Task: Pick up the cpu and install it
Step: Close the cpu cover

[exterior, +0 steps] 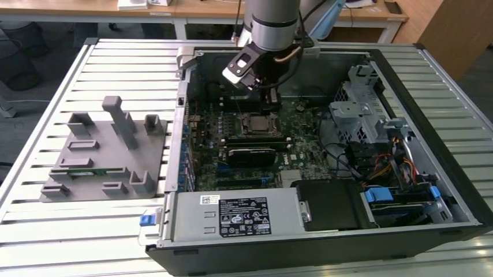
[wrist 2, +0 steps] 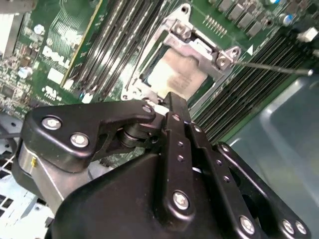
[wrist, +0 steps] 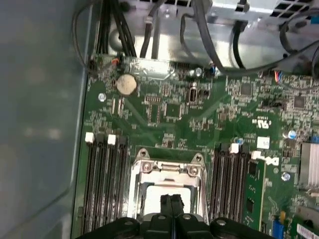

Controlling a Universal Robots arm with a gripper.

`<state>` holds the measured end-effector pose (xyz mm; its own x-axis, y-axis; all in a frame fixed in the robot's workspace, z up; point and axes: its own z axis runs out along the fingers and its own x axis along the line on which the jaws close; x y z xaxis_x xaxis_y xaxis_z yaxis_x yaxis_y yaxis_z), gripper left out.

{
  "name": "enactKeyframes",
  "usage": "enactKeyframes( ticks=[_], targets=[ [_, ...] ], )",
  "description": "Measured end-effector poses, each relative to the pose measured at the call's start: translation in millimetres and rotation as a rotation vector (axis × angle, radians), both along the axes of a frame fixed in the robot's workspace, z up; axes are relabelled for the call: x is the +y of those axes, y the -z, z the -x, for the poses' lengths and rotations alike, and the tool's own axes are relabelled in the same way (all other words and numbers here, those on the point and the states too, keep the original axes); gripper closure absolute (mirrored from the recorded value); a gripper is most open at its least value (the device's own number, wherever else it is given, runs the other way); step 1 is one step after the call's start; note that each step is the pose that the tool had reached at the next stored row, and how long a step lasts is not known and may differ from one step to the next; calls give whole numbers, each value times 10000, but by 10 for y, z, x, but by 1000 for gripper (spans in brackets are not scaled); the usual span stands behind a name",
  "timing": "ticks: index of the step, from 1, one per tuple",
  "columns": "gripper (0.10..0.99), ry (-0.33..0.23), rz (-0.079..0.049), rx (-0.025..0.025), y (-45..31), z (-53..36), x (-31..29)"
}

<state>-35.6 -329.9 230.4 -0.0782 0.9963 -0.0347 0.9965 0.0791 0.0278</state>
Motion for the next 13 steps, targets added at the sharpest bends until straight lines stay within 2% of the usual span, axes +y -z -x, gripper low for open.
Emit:
enactKeyframes(
  ticks=[5,13],
  targets=[
    [980,0,-11,0,26,76,1],
    [980,1,-11,-1,90,336,1]
  ],
)
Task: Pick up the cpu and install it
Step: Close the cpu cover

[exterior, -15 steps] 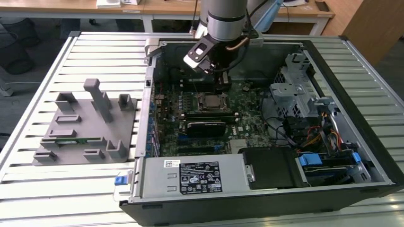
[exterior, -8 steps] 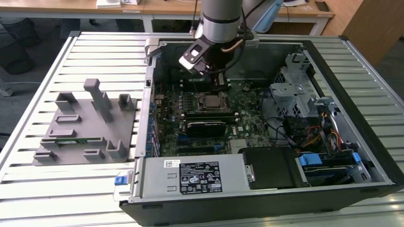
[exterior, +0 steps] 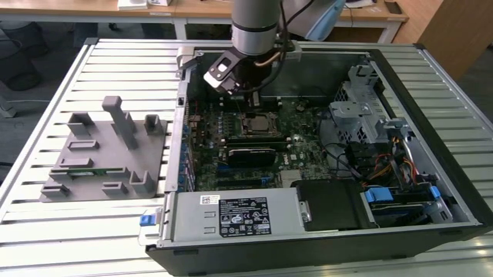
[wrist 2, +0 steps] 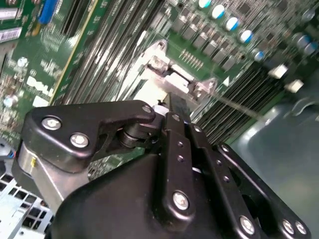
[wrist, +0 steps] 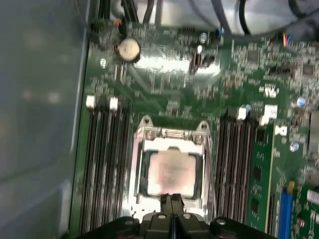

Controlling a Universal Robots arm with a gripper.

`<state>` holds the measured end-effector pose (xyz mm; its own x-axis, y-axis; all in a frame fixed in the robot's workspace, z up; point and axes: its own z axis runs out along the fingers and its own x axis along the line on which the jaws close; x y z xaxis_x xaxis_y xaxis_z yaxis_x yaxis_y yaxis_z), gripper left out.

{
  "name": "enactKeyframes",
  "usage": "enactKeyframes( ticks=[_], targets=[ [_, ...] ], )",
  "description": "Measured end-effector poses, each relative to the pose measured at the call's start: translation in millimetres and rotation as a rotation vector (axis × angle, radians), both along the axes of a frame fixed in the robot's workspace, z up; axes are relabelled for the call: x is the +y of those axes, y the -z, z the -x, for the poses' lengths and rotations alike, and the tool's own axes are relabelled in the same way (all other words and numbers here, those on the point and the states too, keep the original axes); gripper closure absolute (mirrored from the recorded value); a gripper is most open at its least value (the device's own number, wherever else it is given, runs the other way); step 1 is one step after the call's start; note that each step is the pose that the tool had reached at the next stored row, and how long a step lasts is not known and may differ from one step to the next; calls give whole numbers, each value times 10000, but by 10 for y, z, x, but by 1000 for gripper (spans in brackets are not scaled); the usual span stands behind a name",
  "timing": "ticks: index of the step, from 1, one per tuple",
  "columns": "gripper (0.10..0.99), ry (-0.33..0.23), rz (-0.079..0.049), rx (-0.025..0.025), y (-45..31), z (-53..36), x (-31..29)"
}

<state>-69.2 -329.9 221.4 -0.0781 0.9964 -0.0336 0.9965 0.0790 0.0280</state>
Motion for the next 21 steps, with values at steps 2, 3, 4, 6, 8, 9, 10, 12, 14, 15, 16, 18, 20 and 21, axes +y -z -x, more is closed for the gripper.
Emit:
enactKeyframes(
  ticks=[2,3,4,6,8,9,10,12,14,15,16,18,20,21],
  targets=[
    [980,-1,1,0,22,24,0],
    [980,0,1,0,35,28,0],
    [980,-1,0,0,52,29,0],
    [980,-2,-1,-1,88,29,0],
    [980,-1,1,0,118,30,0],
    [980,-1,1,0,132,30,0],
    [980,-1,0,0,145,30,0],
    [980,-1,0,0,161,30,0],
    [980,-1,1,0,178,30,0],
    [980,-1,0,0,186,30,0],
    [980,-1,-1,0,193,30,0],
    [980,0,-3,0,203,29,0],
    [980,-1,-9,0,210,20,0],
    [980,-1,-10,1,212,9,0]
  ],
)
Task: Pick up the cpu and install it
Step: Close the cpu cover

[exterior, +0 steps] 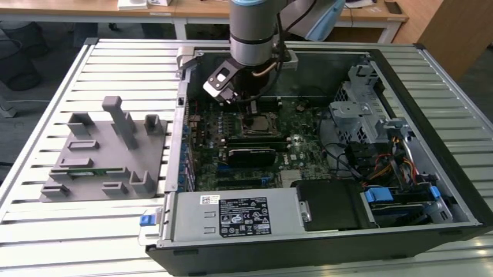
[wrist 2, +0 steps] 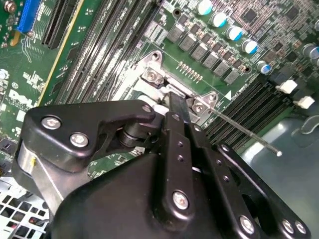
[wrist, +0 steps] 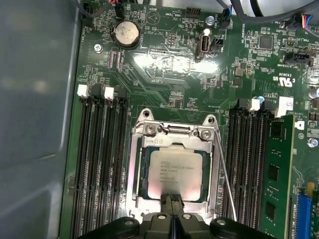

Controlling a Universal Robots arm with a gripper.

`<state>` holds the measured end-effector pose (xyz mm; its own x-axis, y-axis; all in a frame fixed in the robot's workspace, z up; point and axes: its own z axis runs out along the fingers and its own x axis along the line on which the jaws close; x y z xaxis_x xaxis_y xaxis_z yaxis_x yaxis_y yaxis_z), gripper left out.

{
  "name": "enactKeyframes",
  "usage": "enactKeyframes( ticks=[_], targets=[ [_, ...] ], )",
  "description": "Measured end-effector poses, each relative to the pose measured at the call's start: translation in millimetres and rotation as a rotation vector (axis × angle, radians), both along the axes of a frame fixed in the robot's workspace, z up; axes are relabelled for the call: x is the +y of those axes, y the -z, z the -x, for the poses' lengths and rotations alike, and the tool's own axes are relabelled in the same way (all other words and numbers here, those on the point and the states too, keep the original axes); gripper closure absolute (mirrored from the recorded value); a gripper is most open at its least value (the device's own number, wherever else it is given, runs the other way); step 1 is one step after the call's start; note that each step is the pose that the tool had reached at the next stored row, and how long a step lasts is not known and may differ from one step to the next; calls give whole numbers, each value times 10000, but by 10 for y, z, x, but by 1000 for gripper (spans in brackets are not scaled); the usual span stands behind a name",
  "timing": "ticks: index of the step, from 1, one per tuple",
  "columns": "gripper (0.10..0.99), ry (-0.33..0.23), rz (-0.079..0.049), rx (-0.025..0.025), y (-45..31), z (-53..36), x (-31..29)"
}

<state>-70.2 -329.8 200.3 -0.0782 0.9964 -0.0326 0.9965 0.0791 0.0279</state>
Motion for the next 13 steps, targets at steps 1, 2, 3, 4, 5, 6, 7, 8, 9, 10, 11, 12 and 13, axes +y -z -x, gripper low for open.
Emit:
enactKeyframes(
  ticks=[1,2,3,4,5,6,7,8,9,10,11,12,13],
  targets=[
    [980,0,0,0,1,-17,0],
    [980,0,-2,-1,2,-42,0],
    [980,0,-2,0,4,-66,0],
    [980,0,-3,-1,6,-89,0],
    [980,0,-5,-2,10,-107,0],
    [980,0,-3,-1,12,-120,0],
    [980,-1,-3,0,11,-130,0],
    [980,-1,-2,0,11,-134,-1],
    [980,0,0,1,9,-136,0],
    [980,1,0,2,3,-136,0],
    [980,1,-1,0,-7,-137,0],
    [980,1,-2,0,-23,-137,0],
    [980,0,-3,-1,-40,-138,0]
  ],
)
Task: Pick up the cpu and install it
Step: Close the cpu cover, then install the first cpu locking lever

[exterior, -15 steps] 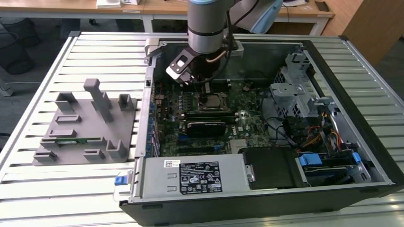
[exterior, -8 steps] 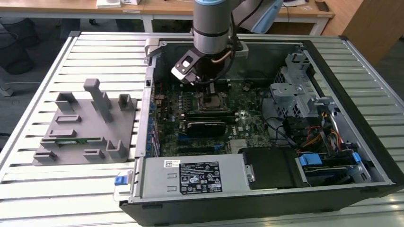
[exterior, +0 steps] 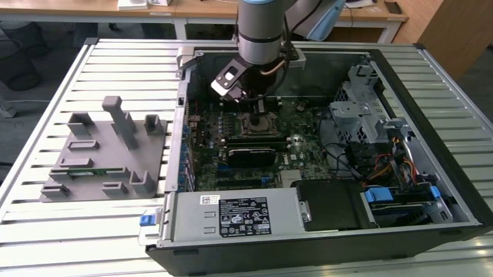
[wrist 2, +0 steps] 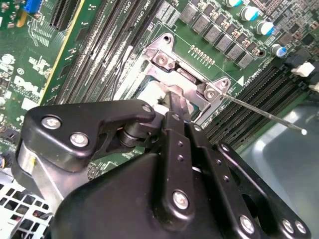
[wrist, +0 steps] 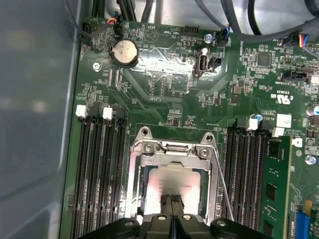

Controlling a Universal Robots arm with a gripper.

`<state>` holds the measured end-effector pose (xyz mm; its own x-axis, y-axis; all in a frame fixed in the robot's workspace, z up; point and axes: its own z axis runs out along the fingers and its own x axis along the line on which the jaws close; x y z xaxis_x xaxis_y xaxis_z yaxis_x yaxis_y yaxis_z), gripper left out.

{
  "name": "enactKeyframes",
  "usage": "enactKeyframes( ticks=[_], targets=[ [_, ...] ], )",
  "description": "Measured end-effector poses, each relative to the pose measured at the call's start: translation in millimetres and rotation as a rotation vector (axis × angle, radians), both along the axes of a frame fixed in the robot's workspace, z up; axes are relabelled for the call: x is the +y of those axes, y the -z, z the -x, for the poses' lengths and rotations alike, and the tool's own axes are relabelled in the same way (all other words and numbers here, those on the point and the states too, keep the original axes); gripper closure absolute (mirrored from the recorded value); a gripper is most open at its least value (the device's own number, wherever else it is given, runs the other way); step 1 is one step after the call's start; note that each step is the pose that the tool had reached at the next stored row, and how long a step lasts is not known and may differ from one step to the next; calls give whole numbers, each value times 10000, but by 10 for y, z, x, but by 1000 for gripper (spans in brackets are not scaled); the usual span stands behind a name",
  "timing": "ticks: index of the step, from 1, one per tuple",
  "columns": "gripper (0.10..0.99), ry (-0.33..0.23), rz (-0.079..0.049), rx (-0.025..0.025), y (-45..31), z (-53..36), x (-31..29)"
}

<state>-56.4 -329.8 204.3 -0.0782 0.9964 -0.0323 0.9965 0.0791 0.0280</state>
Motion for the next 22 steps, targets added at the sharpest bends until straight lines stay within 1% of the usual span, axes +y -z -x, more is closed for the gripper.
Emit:
enactKeyframes(
  ticks=[3,4,7,11,22],
  targets=[
    [980,0,2,1,-50,-1,0],
    [980,-2,-1,-1,-50,-6,0],
    [980,0,1,0,-51,-59,0],
    [980,0,0,0,-50,-99,0],
    [980,0,0,0,-50,-163,0]
  ],
)
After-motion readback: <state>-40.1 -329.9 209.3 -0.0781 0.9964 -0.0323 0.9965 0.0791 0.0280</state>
